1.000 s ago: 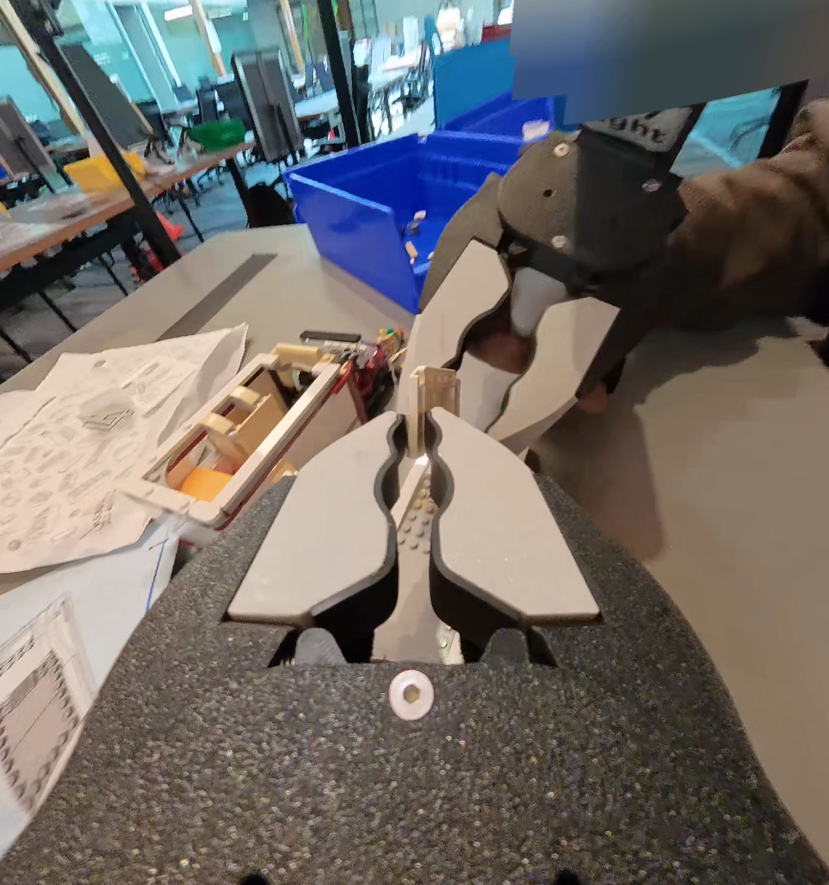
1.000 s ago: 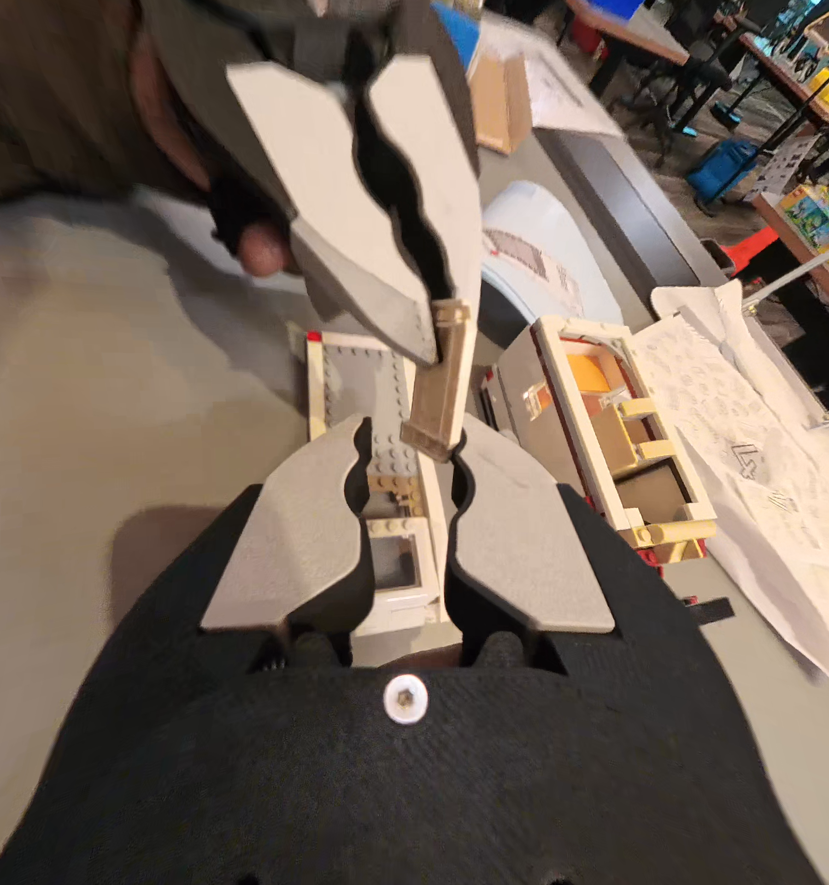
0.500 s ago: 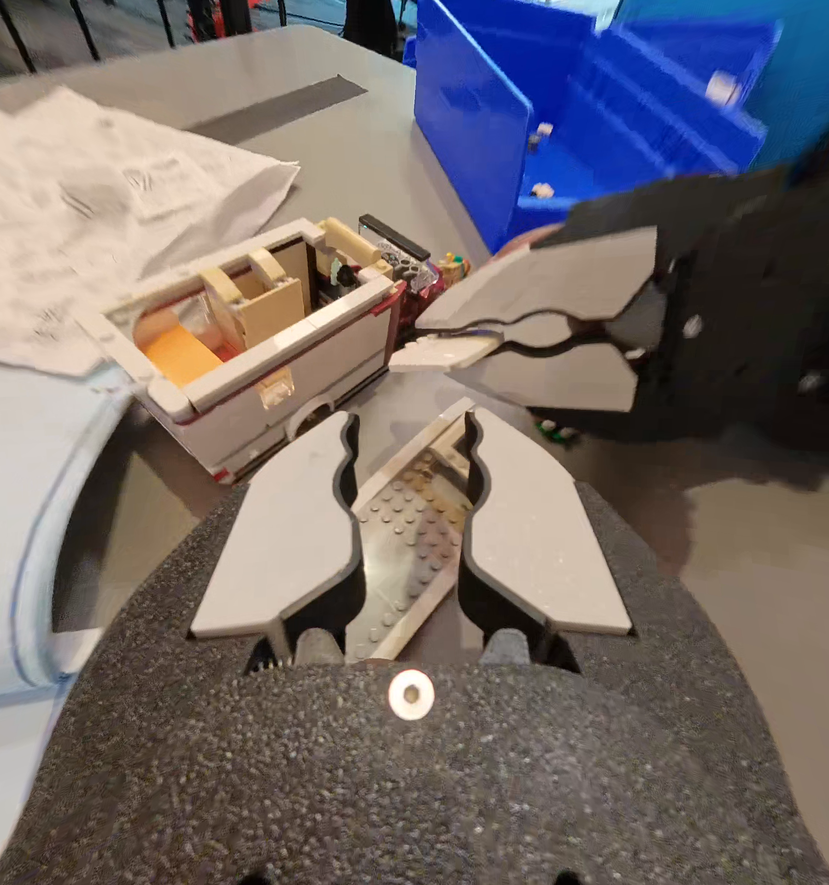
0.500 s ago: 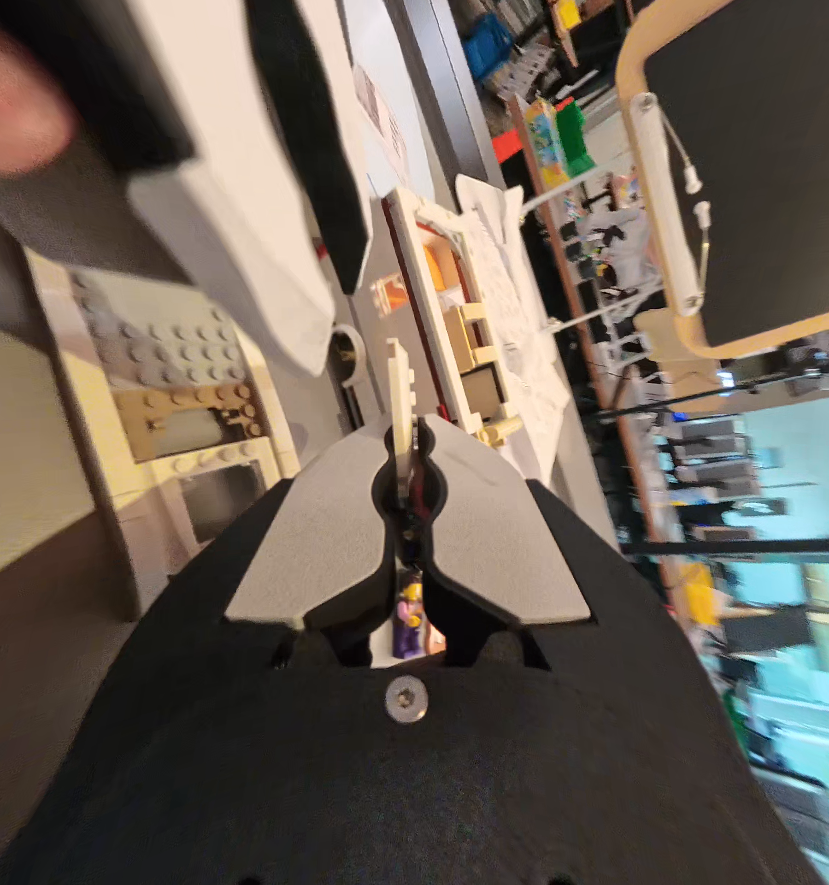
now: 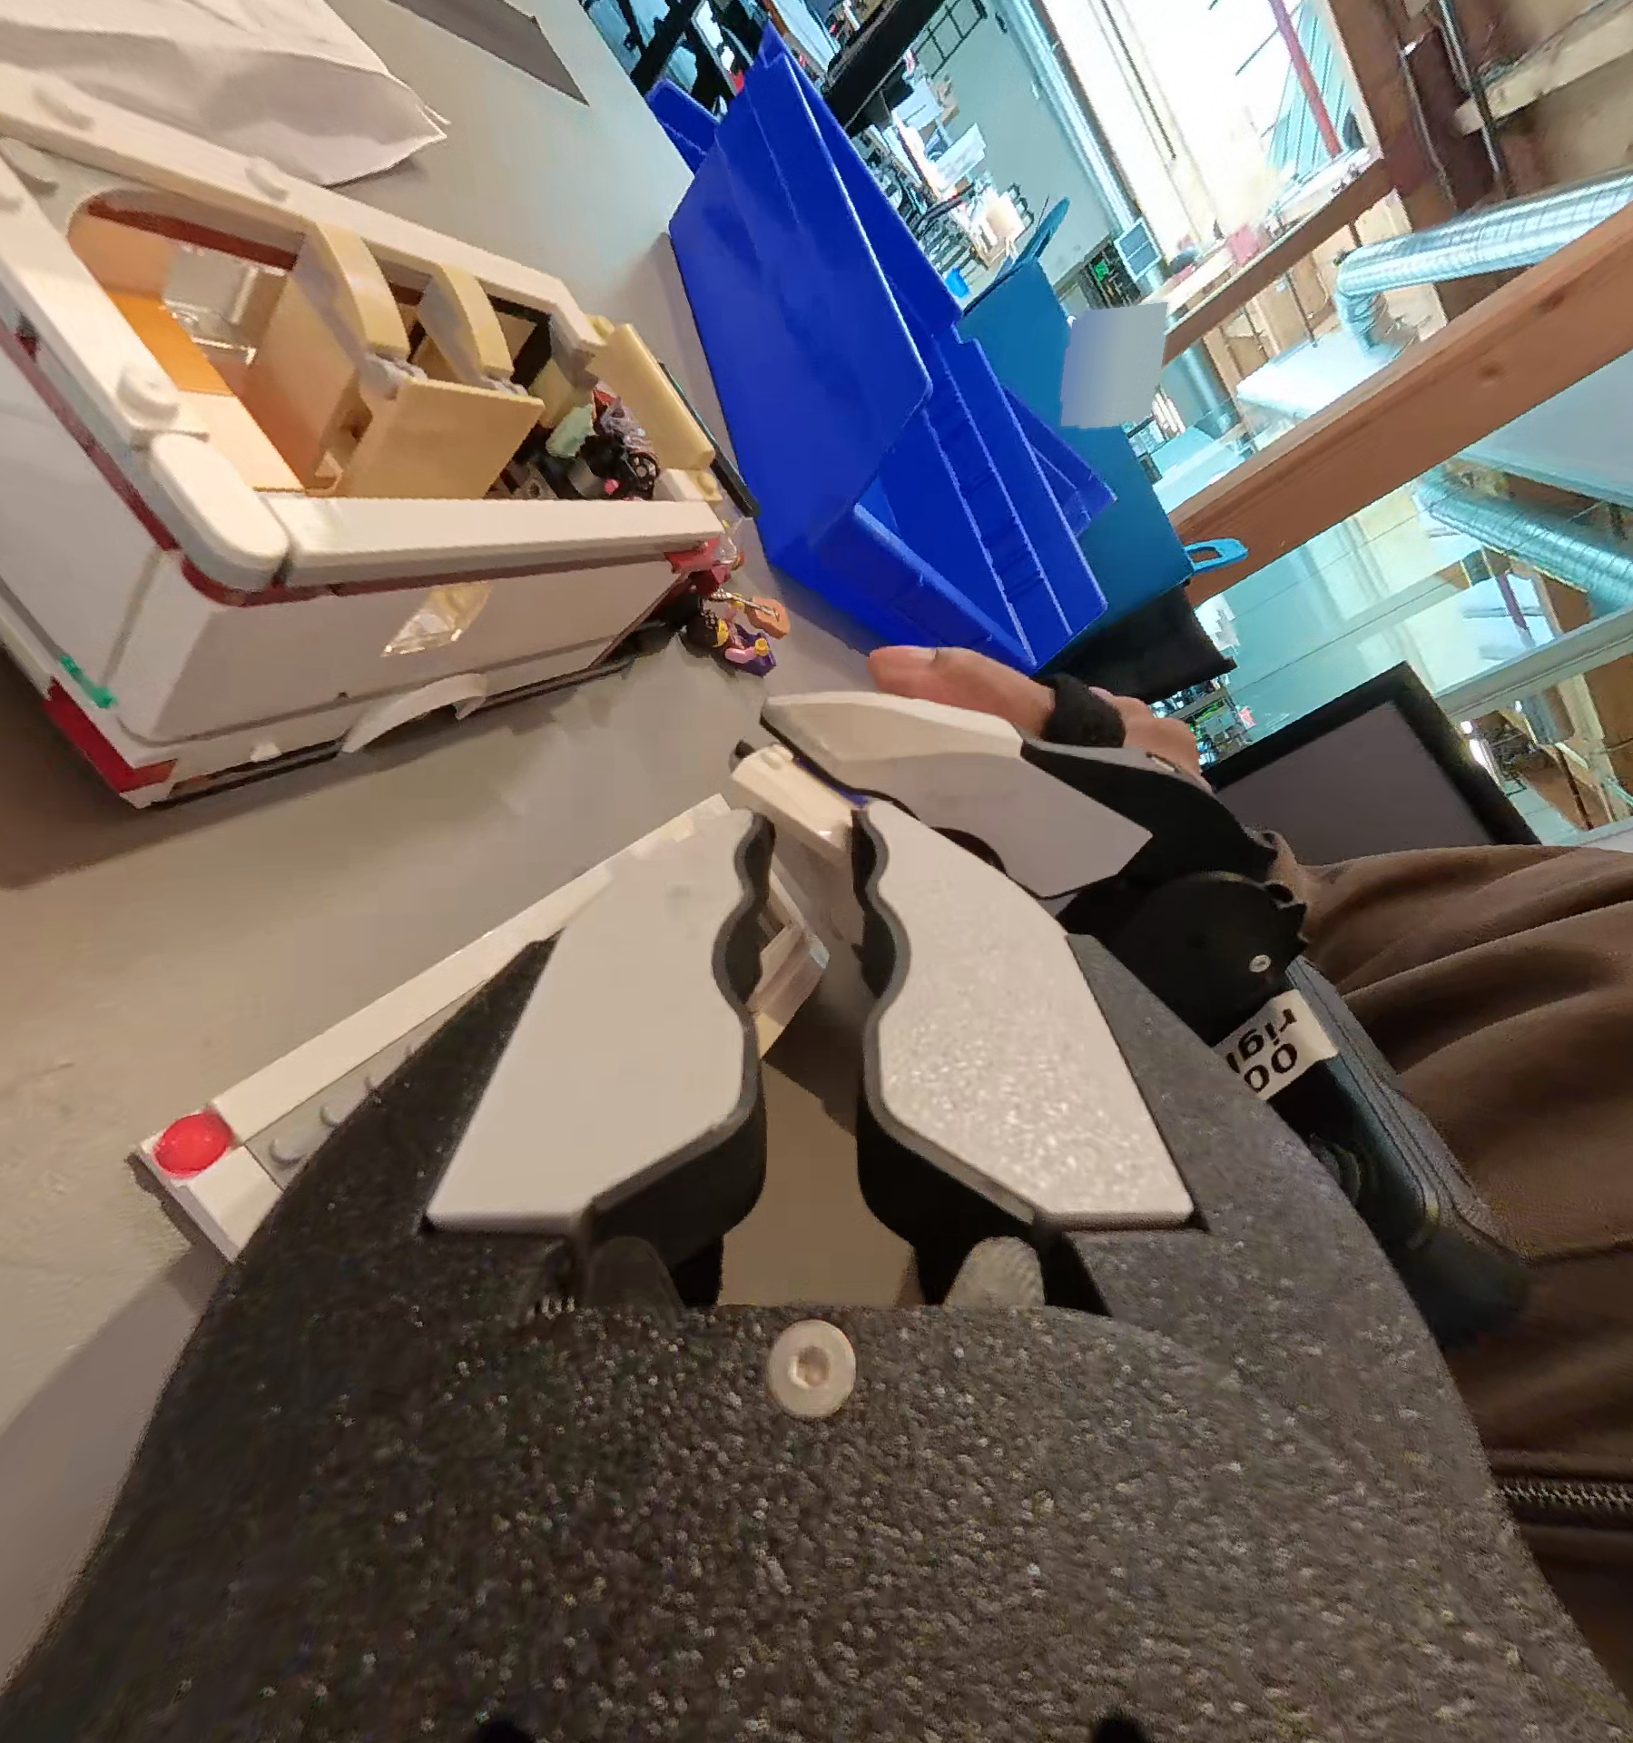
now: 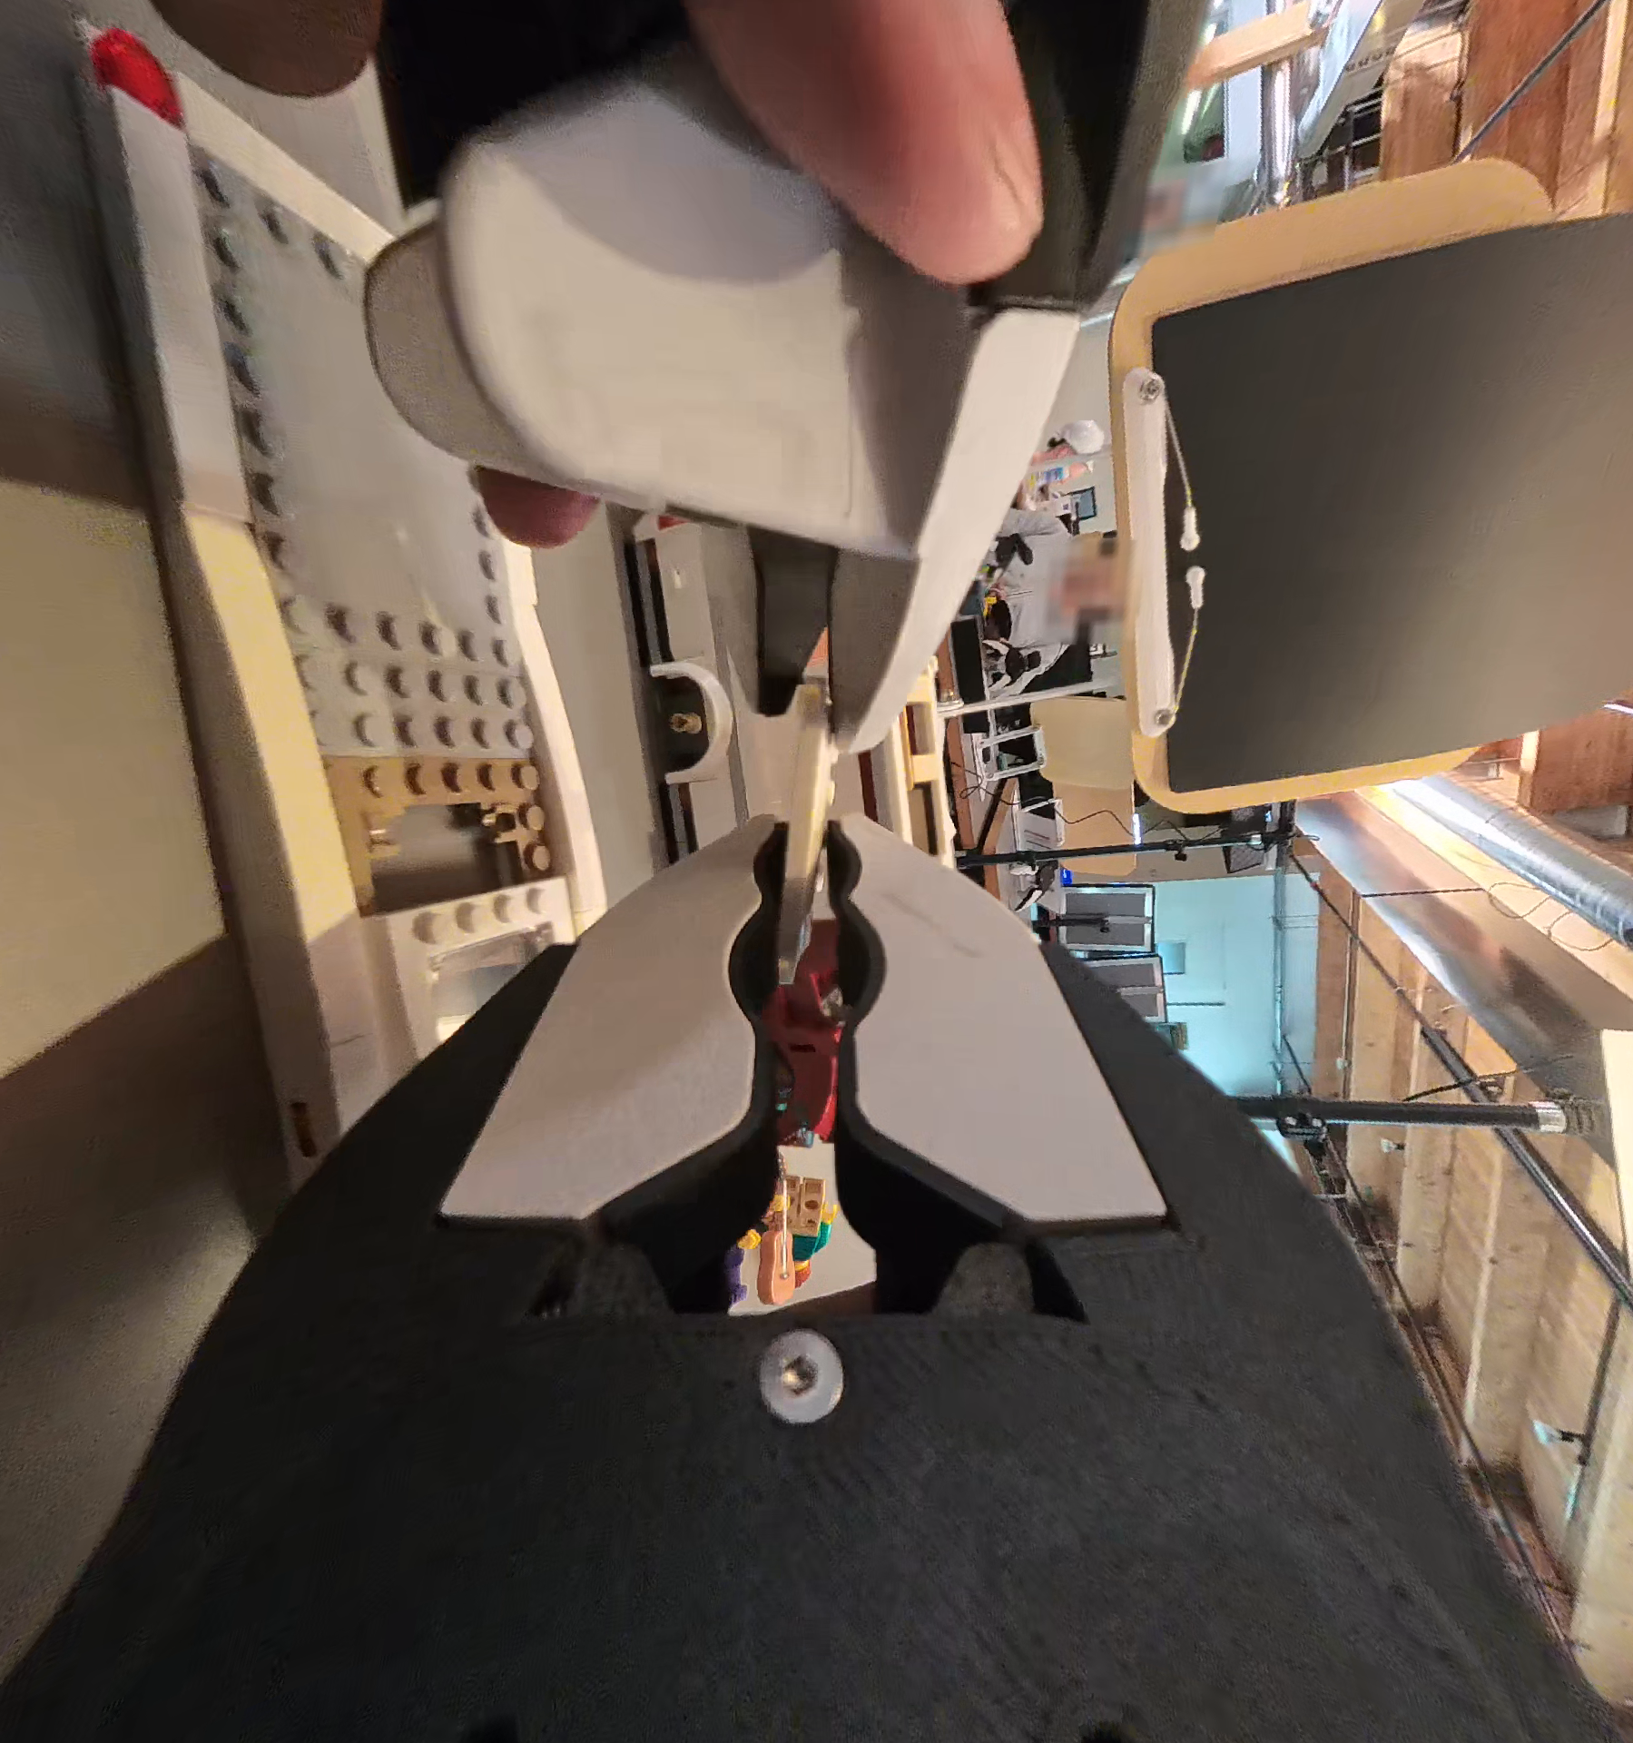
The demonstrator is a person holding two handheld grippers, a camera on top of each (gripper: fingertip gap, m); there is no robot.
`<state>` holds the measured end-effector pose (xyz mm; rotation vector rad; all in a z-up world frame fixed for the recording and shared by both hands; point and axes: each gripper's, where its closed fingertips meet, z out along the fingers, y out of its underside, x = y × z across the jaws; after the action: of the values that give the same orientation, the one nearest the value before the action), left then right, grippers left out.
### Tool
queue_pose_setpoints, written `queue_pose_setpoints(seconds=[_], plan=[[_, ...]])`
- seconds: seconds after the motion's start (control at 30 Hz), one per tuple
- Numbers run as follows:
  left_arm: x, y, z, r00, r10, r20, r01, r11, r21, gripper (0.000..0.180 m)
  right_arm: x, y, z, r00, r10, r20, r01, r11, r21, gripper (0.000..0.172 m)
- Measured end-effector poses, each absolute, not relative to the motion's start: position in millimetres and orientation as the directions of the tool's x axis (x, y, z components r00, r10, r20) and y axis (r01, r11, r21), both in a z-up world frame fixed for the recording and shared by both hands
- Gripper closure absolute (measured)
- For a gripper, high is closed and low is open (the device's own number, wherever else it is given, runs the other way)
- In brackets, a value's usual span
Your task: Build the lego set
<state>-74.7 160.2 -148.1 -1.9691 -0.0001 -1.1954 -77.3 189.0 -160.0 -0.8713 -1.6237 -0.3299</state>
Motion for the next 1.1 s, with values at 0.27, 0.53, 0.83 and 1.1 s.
queue_pose_setpoints(seconds=[0.27, 0.53, 0.83, 1.1], plan=[[-79.3, 161.3, -149.1, 0.554, -0.386, 0.738, 0.395, -0.658, -0.641, 0.172, -78.9, 181.7, -170.0, -0.096, 0.376, 0.922, 0.657, 0.72, -0.225, 0.147], [-83.9, 154.2, -146.5, 0.518, -0.442, 0.732, 0.328, -0.688, -0.648, 0.174, -75.5, 169.7, -175.2, -0.18, 0.481, 0.858, 0.579, 0.757, -0.303, 0.129], [-73.1, 131.2, -149.6, 0.457, -0.554, 0.696, 0.127, -0.734, -0.668, 0.174, -75.6, 148.7, -168.2, -0.248, 0.257, 0.934, 0.422, 0.897, -0.135, 0.105], [-57.8, 116.0, -152.7, 0.417, -0.636, 0.649, 0.0, -0.714, -0.7, 0.174, -75.7, 132.6, -175.1, -0.307, 0.24, 0.921, 0.375, 0.92, -0.115, 0.118]])
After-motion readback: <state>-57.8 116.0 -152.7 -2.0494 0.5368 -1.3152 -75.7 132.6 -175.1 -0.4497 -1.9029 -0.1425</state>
